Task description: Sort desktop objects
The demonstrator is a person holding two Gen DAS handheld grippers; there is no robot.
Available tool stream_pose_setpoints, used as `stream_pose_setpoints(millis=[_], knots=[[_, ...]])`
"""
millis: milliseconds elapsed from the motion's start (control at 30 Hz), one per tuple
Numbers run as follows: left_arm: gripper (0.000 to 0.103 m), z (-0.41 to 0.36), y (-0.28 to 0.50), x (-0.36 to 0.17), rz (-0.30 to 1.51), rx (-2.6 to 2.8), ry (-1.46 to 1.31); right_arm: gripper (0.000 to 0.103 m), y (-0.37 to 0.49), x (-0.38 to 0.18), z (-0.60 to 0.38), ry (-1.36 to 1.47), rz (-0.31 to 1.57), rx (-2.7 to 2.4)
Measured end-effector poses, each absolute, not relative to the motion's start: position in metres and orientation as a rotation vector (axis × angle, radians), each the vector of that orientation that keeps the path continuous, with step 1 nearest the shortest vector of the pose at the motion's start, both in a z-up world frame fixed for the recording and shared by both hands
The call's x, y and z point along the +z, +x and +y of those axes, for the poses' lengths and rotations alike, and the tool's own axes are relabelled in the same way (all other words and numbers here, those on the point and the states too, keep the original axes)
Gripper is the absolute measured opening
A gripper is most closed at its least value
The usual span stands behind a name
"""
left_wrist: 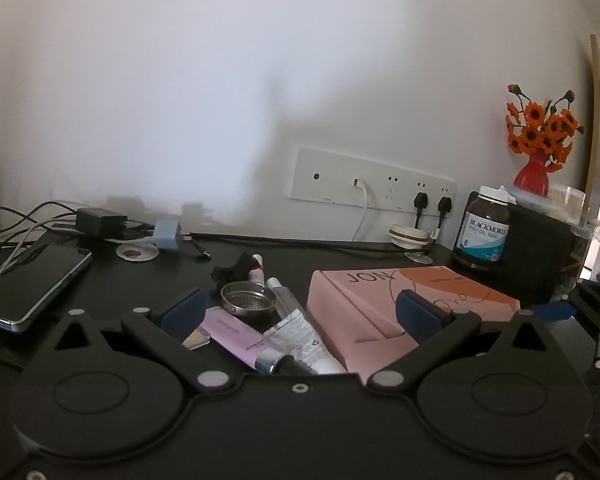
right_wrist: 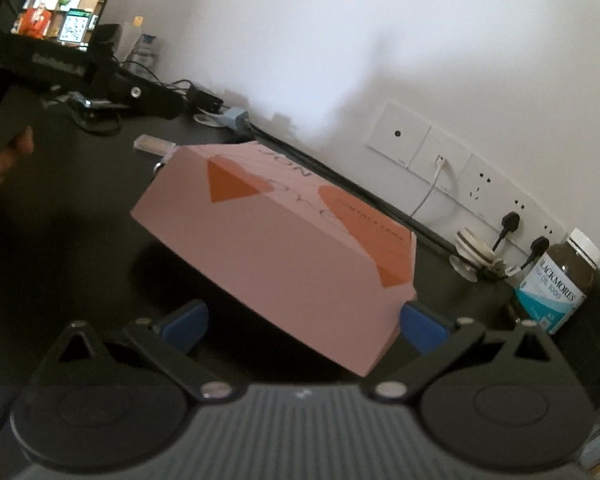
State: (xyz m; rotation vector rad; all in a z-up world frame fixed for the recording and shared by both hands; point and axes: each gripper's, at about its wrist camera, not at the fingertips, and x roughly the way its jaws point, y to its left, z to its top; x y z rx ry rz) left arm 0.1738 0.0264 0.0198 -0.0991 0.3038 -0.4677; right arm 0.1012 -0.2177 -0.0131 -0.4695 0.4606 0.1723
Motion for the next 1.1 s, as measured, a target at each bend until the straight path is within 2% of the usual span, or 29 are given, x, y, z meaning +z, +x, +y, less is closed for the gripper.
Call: stream_pose_setpoints(millis=[433,800,1100], knots=[[0.103,0.025,0.172,0.02,0.298,-0.469,-0.09,0.102,0.108,-0.012,-0.214,-0.503,0.412,0.11],[0.103,0.025,0.171,0.02,0.338,-0.472,-0.115,0.102,0.106,-0.01,-0.222,-0.423,0.418,0.111],[0.103,-0.003,0.096,0.023,0.374,-0.334,-0.007,0.102,0.067,0.002,-0.256,-0.183,0.44,0.113]])
